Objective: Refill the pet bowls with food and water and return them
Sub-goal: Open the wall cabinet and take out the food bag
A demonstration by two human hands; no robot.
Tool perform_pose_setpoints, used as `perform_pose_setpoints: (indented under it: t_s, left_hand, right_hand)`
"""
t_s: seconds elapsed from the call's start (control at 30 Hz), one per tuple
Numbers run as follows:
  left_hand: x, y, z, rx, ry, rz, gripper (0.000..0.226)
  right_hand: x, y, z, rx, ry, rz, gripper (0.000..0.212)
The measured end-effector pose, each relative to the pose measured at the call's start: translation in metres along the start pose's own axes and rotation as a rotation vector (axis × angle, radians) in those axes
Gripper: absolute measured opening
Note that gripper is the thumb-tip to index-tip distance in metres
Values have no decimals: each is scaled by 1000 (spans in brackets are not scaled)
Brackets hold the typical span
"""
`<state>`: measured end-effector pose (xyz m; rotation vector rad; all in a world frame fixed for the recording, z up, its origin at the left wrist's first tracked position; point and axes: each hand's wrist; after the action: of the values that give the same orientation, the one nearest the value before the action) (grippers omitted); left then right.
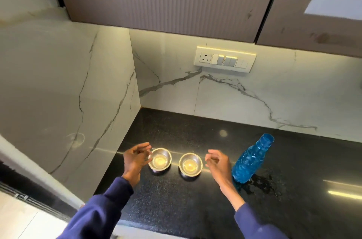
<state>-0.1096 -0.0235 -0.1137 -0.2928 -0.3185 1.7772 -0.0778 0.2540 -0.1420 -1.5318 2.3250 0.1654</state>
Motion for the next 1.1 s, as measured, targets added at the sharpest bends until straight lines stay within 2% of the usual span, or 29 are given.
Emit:
perform_pose_setpoints:
  t_s: [0.1, 0.2, 0.4, 0.47, 0.53, 0.63, 0.8, 0.97, 1.1]
  left_hand:
    - [11, -17, 60, 352, 106, -39, 28]
    - [23, -32, 127, 731, 277, 35, 28]
    - [55, -61, 229, 1322, 489, 289, 48]
    - [69, -66, 251, 1464, 574, 333, 51]
    - [86, -73, 266, 1592, 652, 357, 56]
    - [113, -81, 280, 1674, 765, 377, 65]
    - [132, -84, 285, 1602, 886, 358, 87]
    - [127, -84, 282, 1556, 917, 373, 92]
    - [120, -90, 287, 1561, 966, 400, 95]
  right_hand:
    - [-34, 7, -60, -303, -59, 10, 29]
    - [-73, 13, -124, -592, -93, 75, 34]
    - [-144, 32, -232, -1230, -401, 435, 39]
    - [-155, 42, -260, -1336, -623, 519, 42]
    - [-159, 48, -281, -1350, -843, 561, 51]
    - [-153, 50, -304, -1273, -1065, 585, 68]
    - [-149, 48, -333, -1339, -1287, 613, 68]
    - [-155, 29, -348, -1354, -1615, 539, 44]
    - [-162, -21, -365, -1193, -1768, 393, 19]
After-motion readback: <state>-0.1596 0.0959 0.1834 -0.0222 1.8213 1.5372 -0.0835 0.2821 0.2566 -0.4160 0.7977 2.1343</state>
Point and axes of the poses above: each hand's wrist, its own y-axis towards the middle knuckle, its own x-axis out of the palm, z = x × y, and after that the axes turned 4 degrees about y, right-handed
